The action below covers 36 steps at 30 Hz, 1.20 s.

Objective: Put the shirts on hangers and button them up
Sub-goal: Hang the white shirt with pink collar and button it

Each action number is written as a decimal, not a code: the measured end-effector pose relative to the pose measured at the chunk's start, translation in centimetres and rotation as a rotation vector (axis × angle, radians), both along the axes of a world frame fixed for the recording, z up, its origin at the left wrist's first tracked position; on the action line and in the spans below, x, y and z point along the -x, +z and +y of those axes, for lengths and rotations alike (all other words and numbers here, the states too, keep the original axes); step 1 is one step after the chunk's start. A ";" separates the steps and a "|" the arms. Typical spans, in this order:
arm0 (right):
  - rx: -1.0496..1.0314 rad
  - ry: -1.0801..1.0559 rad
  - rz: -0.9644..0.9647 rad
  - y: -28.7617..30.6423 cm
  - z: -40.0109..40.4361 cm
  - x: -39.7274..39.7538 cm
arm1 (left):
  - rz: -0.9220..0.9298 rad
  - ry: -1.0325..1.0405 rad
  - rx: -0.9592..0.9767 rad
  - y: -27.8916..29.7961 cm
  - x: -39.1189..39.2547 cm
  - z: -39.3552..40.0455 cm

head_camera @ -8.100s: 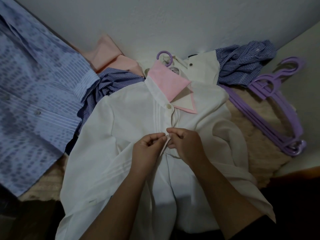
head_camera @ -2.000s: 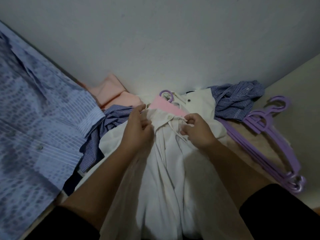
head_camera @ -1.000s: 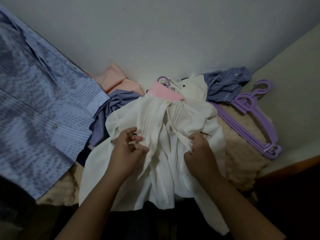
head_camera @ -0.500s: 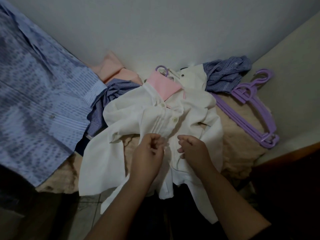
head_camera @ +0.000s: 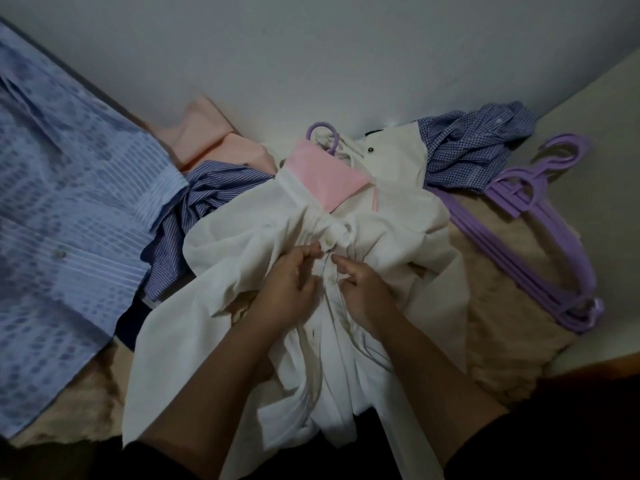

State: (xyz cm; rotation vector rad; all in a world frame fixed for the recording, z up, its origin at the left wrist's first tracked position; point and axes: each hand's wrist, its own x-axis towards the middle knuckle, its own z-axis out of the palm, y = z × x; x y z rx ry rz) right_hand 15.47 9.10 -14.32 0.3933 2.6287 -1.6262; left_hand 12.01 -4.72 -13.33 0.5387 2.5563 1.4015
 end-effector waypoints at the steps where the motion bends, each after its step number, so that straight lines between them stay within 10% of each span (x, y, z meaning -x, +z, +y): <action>1: -0.019 -0.022 -0.009 -0.2 0.1 0.1 | 0.032 0.011 0.041 -0.3 -0.1 0.0; 8: 0.013 -0.142 -0.053 -0.6 -0.6 -0.4 | 0.208 0.179 0.281 -1.2 -2.0 0.9; 16: -0.213 -0.101 -0.041 0.3 -1.1 -0.9 | -0.018 0.345 0.067 -0.4 -5.0 0.7; 27: 0.423 -0.171 0.055 3.3 -1.5 -3.7 | -0.048 0.489 -0.324 3.5 -6.8 0.6; 36: 0.401 -0.105 0.188 5.5 -1.4 -4.6 | -0.055 0.413 -0.354 5.5 -7.3 0.8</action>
